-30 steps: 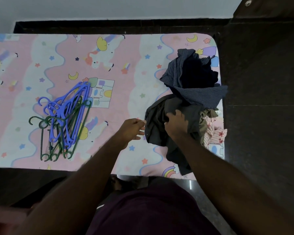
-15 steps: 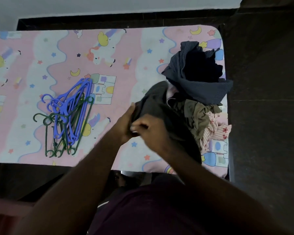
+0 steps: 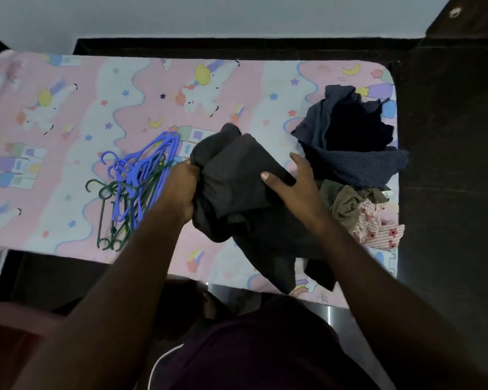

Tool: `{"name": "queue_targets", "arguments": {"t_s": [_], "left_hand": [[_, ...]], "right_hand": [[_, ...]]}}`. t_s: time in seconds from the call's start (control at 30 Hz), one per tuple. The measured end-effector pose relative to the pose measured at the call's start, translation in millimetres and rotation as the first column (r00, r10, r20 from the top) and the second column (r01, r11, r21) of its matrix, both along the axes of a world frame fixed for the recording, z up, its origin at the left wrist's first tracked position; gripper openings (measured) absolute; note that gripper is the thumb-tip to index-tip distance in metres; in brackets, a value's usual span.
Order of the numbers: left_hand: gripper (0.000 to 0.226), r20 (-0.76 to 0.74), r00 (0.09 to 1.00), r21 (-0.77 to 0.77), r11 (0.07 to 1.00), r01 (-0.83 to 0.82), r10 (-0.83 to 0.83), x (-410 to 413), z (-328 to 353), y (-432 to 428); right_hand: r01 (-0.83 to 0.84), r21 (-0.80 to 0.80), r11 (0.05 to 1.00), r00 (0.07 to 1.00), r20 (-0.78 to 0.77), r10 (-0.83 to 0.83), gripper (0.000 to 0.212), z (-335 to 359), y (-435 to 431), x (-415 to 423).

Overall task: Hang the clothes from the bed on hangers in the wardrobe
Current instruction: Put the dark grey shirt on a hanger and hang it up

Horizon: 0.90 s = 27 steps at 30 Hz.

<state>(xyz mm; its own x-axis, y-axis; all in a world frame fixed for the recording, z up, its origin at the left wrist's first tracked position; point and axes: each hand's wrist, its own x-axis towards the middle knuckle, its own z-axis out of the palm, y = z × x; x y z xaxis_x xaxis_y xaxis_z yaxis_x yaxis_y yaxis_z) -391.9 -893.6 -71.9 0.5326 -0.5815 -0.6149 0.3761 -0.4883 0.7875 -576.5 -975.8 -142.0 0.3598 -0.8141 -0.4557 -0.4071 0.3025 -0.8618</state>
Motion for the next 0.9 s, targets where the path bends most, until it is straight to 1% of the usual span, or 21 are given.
{"name": "queue_targets", "arguments": {"t_s": [0.03, 0.1, 0.17, 0.2, 0.23, 0.27, 0.3, 0.37, 0.4, 0.43, 0.47, 0.5, 0.53, 0.57, 0.6, 0.63, 0.67, 0.73, 0.8, 0.87, 0.9], "left_hand": [[0.028, 0.016, 1.000, -0.031, 0.999, 0.008, -0.008, 5, 7, 6], [0.013, 0.075, 0.996, -0.056, 0.997, 0.048, -0.044, 20, 15, 20], [0.026, 0.150, 0.979, 0.002, 0.990, 0.142, -0.141, 37, 12, 41], [0.025, 0.192, 0.962, 0.052, 0.981, 0.186, -0.193, 41, 10, 54], [0.015, 0.227, 0.942, 0.091, 0.968, 0.233, -0.248, 43, 8, 68], [0.015, 0.255, 0.925, 0.113, 0.959, 0.261, -0.282, 45, 9, 84], [0.022, 0.272, 0.916, 0.116, 0.955, 0.272, -0.294, 47, 5, 100], [0.017, 0.310, 0.906, 0.121, 0.957, 0.265, -0.290, 57, 4, 135], [0.013, 0.358, 0.898, 0.133, 0.966, 0.220, -0.254, 63, 5, 150], [0.013, 0.399, 0.905, 0.118, 0.987, 0.110, -0.148, 74, 6, 166], [0.014, 0.391, 0.920, 0.063, 0.997, -0.050, 0.022, 83, 12, 182], [0.017, 0.317, 0.929, -0.006, 0.980, -0.200, 0.192, 94, 20, 198], [0.020, 0.210, 0.928, -0.058, 0.952, -0.301, 0.307, 106, 27, 212], [0.028, 0.096, 0.938, -0.091, 0.942, -0.324, 0.332, 116, 36, 223], [0.039, 0.017, 0.955, -0.115, 0.949, -0.294, 0.298, 130, 46, 235], [0.046, -0.014, 0.972, -0.132, 0.963, -0.236, 0.236, 142, 53, 244], [0.044, -0.012, 0.980, -0.146, 0.969, -0.199, 0.200, 152, 59, 251], [0.021, 0.080, 0.973, -0.121, 0.971, -0.207, 0.217, 165, 66, 254], [0.003, 0.217, 0.929, -0.078, 0.954, -0.291, 0.301, 170, 69, 255], [0.014, 0.289, 0.908, -0.094, 0.953, -0.288, 0.303, 173, 69, 252], [0.021, 0.309, 0.905, -0.122, 0.956, -0.268, 0.293, 175, 69, 251]], "right_hand": [[-0.056, 0.085, 0.995, 0.997, 0.050, 0.052, 0.090, 3, 0, 9], [-0.175, 0.290, 0.941, 0.944, 0.321, 0.077, 0.087, 7, 13, 36], [-0.258, 0.419, 0.870, 0.834, 0.551, -0.018, 0.065, 16, 40, 68], [-0.254, 0.479, 0.840, 0.793, 0.600, -0.102, 0.057, 23, 55, 85], [-0.232, 0.539, 0.810, 0.772, 0.608, -0.184, 0.053, 28, 69, 99], [-0.194, 0.572, 0.797, 0.774, 0.588, -0.234, 0.047, 36, 86, 116], [-0.145, 0.560, 0.816, 0.800, 0.551, -0.236, 0.035, 40, 102, 130], [-0.031, 0.430, 0.902, 0.889, 0.424, -0.171, 0.013, 49, 134, 158], [0.010, 0.347, 0.938, 0.922, 0.360, -0.143, 0.011, 54, 146, 168], [0.004, 0.255, 0.967, 0.943, 0.321, -0.088, 0.012, 58, 160, 181], [-0.041, 0.150, 0.988, 0.953, 0.302, -0.006, 0.012, 64, 172, 192], [-0.102, 0.034, 0.994, 0.956, 0.280, 0.089, 0.010, 73, 185, 204], [-0.166, -0.086, 0.982, 0.955, 0.236, 0.182, 0.007, 81, 197, 216], [-0.231, -0.197, 0.953, 0.947, 0.178, 0.266, 0.012, 90, 206, 226], [-0.317, -0.302, 0.899, 0.925, 0.112, 0.363, 0.016, 99, 220, 236], [-0.401, -0.408, 0.820, 0.887, 0.051, 0.460, 0.017, 106, 234, 242], [-0.475, -0.491, 0.731, 0.841, -0.009, 0.541, 0.018, 110, 250, 247], [-0.555, -0.558, 0.616, 0.773, -0.073, 0.630, 0.022, 108, 276, 248], [-0.617, -0.550, 0.563, 0.714, -0.090, 0.695, 0.032, 101, 297, 242], [-0.665, -0.498, 0.556, 0.668, -0.063, 0.742, 0.048, 95, 304, 233], [-0.657, -0.462, 0.595, 0.679, -0.019, 0.734, 0.050, 94, 303, 228]]}}
